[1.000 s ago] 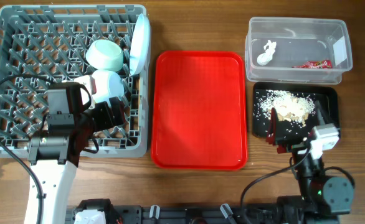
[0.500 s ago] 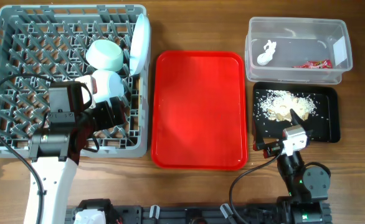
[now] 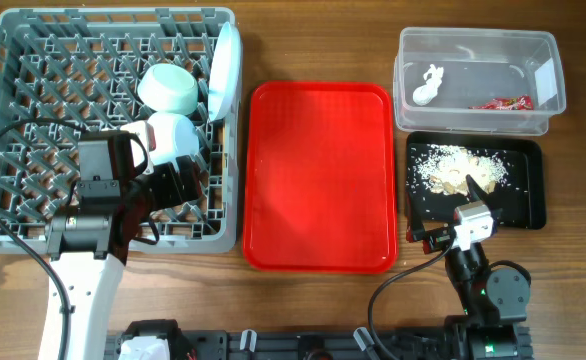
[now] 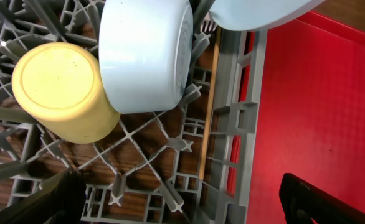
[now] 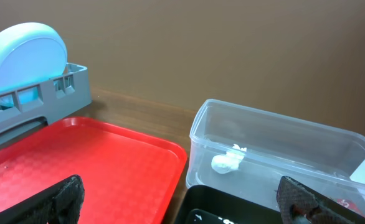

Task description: Sort waste into correct bins and load items into the dishwasher rack

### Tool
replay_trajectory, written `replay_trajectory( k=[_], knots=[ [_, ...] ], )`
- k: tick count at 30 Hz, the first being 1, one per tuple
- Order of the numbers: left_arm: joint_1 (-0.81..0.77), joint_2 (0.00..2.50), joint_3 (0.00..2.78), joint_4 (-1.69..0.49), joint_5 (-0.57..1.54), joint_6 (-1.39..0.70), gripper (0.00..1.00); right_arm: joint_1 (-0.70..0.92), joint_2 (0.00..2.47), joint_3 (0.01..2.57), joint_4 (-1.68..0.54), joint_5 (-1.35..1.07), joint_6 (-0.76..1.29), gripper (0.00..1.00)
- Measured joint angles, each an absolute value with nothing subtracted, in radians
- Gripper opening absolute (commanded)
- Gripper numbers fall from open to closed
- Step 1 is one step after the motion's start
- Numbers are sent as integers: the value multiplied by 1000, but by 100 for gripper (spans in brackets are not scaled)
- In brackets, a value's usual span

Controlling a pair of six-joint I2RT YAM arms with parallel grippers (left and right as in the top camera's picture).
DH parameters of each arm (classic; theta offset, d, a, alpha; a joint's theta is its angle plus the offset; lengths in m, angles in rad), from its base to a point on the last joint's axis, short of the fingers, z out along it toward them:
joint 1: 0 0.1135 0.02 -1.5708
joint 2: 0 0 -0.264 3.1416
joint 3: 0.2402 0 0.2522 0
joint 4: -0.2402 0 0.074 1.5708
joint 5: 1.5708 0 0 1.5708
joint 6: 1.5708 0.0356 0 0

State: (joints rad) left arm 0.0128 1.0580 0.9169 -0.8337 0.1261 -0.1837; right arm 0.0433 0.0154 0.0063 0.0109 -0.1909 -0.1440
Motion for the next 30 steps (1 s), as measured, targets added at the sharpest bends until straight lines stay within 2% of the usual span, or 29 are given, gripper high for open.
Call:
replay_trajectory(
  k=[21,24,30],
  knots=[
    [13,999,884,-837,87,-184,100,43,15,6,11,-191,-144,100],
    [13,893,793,-738,81,-183,100,43,15,6,11,-191,-144,100],
    [13,559,513,-341,80,-184,100,43,15,6,11,-191,-144,100]
  ],
)
